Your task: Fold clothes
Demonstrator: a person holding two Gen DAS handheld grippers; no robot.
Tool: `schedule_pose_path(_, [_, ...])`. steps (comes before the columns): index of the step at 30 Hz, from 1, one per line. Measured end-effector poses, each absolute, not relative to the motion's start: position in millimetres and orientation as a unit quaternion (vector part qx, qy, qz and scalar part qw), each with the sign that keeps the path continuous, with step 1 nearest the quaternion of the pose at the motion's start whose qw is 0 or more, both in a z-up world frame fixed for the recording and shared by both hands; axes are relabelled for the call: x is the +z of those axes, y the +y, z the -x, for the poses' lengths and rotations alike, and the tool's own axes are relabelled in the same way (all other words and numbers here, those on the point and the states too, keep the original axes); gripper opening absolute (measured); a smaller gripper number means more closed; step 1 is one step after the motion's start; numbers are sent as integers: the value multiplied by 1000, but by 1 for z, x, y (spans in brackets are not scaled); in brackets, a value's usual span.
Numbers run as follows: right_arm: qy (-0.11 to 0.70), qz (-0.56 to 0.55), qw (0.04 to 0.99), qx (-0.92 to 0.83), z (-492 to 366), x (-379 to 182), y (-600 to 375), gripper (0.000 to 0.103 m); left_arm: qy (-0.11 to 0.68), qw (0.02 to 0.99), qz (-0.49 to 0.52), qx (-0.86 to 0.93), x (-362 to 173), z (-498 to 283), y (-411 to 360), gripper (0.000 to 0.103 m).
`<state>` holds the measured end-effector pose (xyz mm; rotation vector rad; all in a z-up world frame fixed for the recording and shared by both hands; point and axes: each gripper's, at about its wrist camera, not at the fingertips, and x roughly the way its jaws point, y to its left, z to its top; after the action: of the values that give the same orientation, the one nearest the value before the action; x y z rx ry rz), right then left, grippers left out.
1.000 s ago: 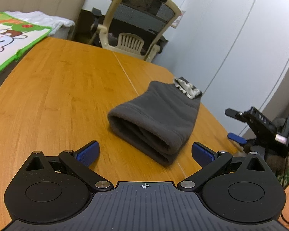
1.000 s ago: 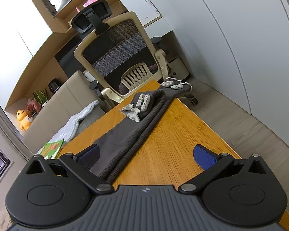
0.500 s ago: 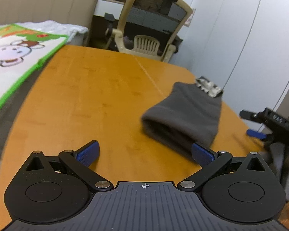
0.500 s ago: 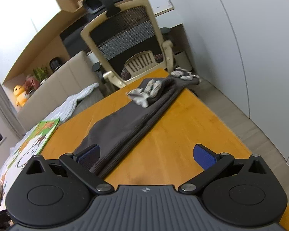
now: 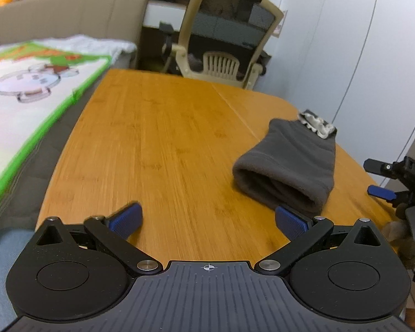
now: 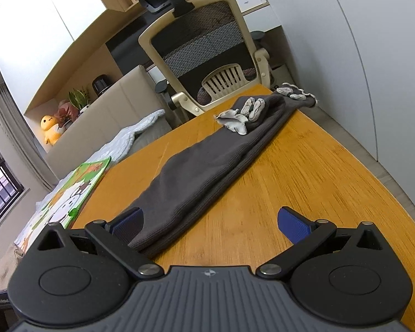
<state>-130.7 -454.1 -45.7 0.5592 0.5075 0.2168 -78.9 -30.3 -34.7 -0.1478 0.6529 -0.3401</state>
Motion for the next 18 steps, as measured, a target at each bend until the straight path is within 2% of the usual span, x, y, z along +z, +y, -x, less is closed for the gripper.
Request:
schedule_pose_path(7, [271, -248, 918, 147, 125, -38, -438, 103, 333, 933, 26, -137, -36, 91, -37, 103])
schedule_pose_path(10, [299, -189, 912, 208, 127, -42, -403, 103, 355, 923, 7, -151, -32, 97, -36, 103])
schedule_pose_path(13, [325, -86, 902, 272, 130, -64, -344, 103, 382, 899, 45, -208, -22, 99, -33, 103])
schedule_pose_path(16, [329, -7, 901, 282, 143, -72, -316, 103, 361, 903, 59, -227, -11, 97, -34, 103])
schedule_pose_path(18, [326, -23, 901, 285, 146, -75, -324, 103, 341, 913, 53, -218, -9, 91, -33, 103])
